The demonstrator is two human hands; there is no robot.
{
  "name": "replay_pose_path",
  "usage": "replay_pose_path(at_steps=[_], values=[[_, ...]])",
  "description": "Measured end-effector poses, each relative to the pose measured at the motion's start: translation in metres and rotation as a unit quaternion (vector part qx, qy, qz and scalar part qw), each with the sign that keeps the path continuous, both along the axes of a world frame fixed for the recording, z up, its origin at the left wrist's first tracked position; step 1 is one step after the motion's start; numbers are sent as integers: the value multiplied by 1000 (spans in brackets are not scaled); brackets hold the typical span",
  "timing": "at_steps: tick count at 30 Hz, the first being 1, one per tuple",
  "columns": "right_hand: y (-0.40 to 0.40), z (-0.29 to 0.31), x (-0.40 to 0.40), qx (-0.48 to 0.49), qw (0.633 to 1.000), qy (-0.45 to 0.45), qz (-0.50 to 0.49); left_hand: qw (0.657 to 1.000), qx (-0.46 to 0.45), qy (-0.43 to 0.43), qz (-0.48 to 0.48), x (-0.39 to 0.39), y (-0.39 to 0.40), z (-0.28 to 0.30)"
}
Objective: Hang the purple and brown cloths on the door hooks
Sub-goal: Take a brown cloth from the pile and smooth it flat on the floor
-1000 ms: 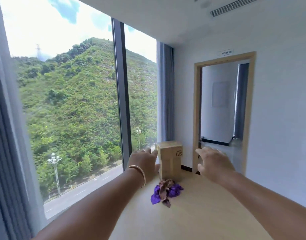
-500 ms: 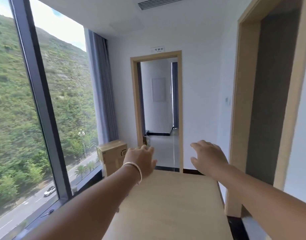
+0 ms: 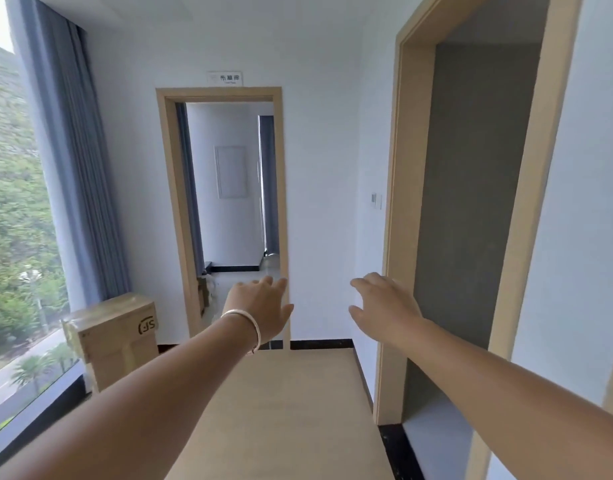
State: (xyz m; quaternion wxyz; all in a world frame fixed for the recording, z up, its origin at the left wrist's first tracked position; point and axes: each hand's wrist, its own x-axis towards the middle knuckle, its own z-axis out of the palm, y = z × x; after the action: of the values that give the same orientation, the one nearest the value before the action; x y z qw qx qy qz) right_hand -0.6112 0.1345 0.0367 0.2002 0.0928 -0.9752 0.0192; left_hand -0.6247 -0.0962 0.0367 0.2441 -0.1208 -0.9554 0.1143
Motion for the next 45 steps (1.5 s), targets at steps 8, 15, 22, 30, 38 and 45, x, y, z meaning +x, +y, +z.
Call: replay_pose_path(at_steps=[8, 15, 22, 30, 38, 45], values=[[-20, 16, -108, -6, 999, 19, -34, 1000, 11, 9, -19, -124, -18, 8], [-12, 12, -202, 0, 999, 0, -41, 1000, 10, -12, -28, -218, -9, -1], [18, 17, -313, -7, 1000, 17, -3, 1000, -2, 3, 5, -311, 17, 3], [49, 22, -428, -10, 999, 18, 27, 999, 2, 15, 30, -406, 50, 18], [56, 11, -522, -16, 999, -10, 28, 999, -3, -5, 47, -500, 50, 9], [34, 19, -626, 10, 1000, -6, 13, 999, 9, -8, 30, -616, 28, 10]])
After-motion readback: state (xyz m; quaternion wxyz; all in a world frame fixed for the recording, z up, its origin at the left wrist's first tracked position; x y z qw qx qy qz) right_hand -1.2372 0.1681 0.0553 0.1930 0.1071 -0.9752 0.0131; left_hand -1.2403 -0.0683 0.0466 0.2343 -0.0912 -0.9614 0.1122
